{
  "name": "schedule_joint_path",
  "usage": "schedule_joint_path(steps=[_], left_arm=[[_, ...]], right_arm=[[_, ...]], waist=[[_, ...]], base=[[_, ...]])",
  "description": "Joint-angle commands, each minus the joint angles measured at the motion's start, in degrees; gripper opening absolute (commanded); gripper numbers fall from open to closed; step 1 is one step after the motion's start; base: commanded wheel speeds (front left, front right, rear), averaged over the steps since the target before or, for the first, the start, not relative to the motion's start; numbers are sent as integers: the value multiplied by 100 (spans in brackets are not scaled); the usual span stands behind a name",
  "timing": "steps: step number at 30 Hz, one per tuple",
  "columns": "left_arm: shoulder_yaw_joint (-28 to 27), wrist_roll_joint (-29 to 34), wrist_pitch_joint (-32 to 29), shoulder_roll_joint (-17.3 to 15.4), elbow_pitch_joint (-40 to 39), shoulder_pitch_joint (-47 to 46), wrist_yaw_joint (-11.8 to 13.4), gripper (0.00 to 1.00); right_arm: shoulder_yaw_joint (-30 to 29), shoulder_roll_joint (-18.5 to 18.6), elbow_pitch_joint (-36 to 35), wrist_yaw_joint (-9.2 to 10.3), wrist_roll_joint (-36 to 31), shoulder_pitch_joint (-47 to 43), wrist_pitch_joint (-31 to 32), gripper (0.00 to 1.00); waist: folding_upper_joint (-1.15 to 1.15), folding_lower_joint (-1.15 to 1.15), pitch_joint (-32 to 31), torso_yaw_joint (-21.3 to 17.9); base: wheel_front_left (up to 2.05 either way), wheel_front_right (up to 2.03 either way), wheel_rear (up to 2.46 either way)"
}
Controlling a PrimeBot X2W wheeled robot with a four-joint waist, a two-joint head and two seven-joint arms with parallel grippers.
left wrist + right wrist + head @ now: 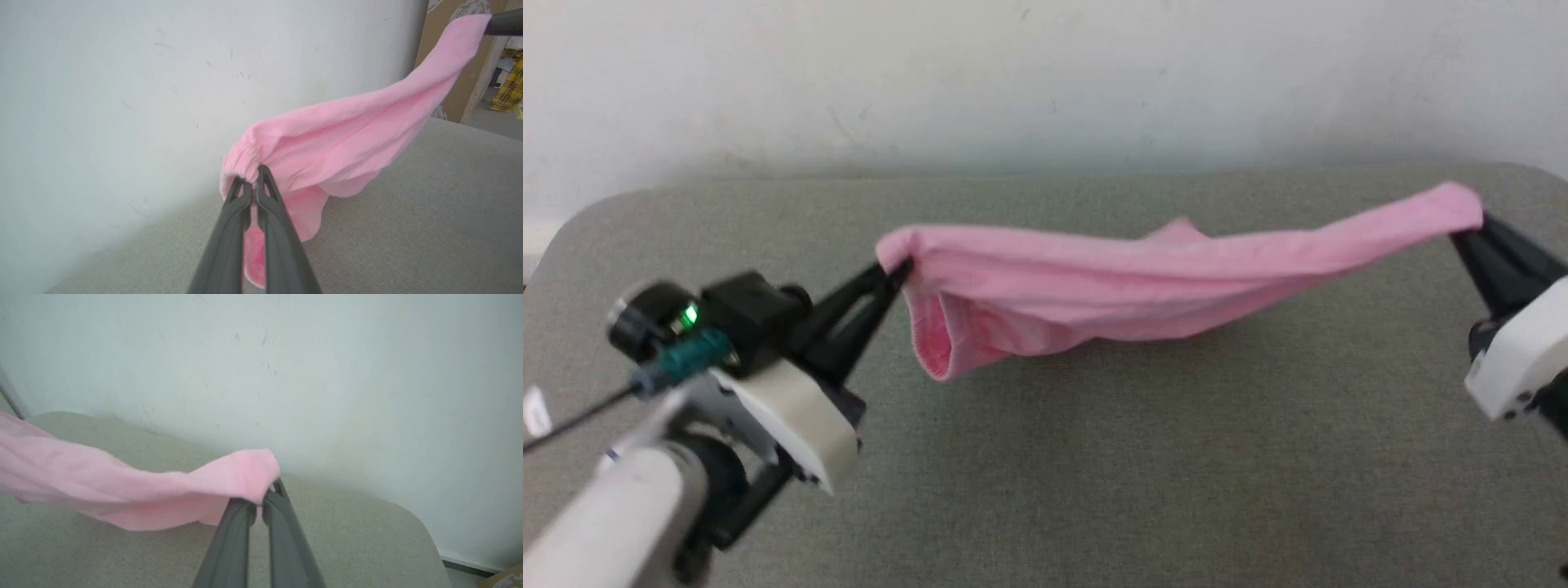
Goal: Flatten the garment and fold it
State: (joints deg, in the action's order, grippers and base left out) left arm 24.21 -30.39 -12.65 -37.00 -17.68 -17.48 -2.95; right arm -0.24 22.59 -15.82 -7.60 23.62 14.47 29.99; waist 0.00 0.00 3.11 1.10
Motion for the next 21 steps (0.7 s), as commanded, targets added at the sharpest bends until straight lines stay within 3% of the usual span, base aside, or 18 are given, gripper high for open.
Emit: schedule_joint_path(steps=[1,5,13,21], left_arm=[[-101,-31,-136,-127,-126,-261,-23,0],[-340,-145,-503,-286,-300,-927,-61,0],[-649,-563,-1024,-284,-238,-1817,-13,0],[-748,-974,-1395,-87,313,-2930,-85,0]], right_arm=[[-13,48,-96,11,76,257,67,0],[18,107,-207,11,190,870,319,0],[155,128,-63,11,174,1918,804,0],[596,354,861,11,24,3546,835,0]], waist=[[0,0,-100,-61],[0,0,-168,-121],[0,0,-46,-273],[0,0,835,-419]], base=[[0,0,0],[0,0,0],[0,0,0],[0,0,0]])
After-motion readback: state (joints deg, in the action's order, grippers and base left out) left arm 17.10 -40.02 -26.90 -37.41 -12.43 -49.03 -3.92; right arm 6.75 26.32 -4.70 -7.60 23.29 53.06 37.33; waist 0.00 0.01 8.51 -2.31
